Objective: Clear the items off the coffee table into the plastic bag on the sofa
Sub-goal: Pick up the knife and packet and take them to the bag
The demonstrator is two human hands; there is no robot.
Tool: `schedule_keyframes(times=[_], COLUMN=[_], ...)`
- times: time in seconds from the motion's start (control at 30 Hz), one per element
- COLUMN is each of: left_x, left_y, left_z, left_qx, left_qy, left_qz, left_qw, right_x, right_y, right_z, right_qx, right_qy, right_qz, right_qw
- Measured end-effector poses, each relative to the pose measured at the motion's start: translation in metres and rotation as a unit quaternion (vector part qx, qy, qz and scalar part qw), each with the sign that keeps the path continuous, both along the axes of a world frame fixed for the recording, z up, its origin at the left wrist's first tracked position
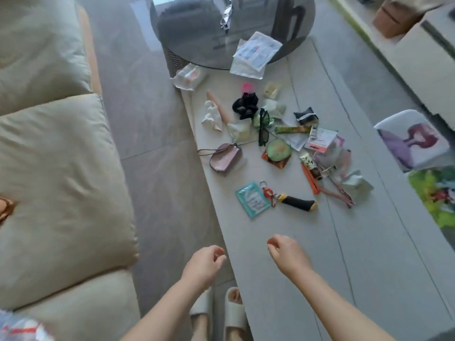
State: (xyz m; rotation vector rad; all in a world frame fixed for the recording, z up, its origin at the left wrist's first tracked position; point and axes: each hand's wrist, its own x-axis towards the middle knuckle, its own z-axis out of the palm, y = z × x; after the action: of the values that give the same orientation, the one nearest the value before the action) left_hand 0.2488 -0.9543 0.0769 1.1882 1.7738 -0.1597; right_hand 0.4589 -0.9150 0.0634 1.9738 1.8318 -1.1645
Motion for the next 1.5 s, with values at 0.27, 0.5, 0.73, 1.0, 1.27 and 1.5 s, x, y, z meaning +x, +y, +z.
schedule_keyframes(times=[0.27, 0.5, 0.73, 1.0, 1.27, 1.5], left_x=[0.038, 0.058, 0.065, 0.066, 0.063, 0.05], left_y=[0.06, 0.125, 0.176, 0.189, 0.189, 0.172], left_z=[-0.057, -0.112, -0.151, -0.169, -0.166, -0.146], left_qx=[-0.037, 0.031, 0.101, 0.106, 0.027, -0.032], left_qy=[0.019, 0.075, 0.08, 0.126, 0.129, -0.073], left_qz=[-0.067, -0.078, -0.089, -0.1, -0.095, 0.078], left_qw=[0.997, 0.994, 0.988, 0.981, 0.987, 0.994], right_x=[0.053, 0.066, 0.069, 0.07, 0.071, 0.05], right_y=[-0.003, 0.067, 0.121, 0.127, 0.135, 0.154], right_z=[-0.047, -0.085, -0.123, -0.152, -0.133, -0.111], right_qx=[-0.044, 0.033, 0.076, 0.118, 0.091, 0.085], right_qy=[-0.029, -0.057, -0.153, -0.225, -0.154, -0.088], right_qz=[-0.057, -0.003, 0.031, 0.081, -0.004, -0.108], right_qw=[0.997, 0.998, 0.985, 0.964, 0.984, 0.987])
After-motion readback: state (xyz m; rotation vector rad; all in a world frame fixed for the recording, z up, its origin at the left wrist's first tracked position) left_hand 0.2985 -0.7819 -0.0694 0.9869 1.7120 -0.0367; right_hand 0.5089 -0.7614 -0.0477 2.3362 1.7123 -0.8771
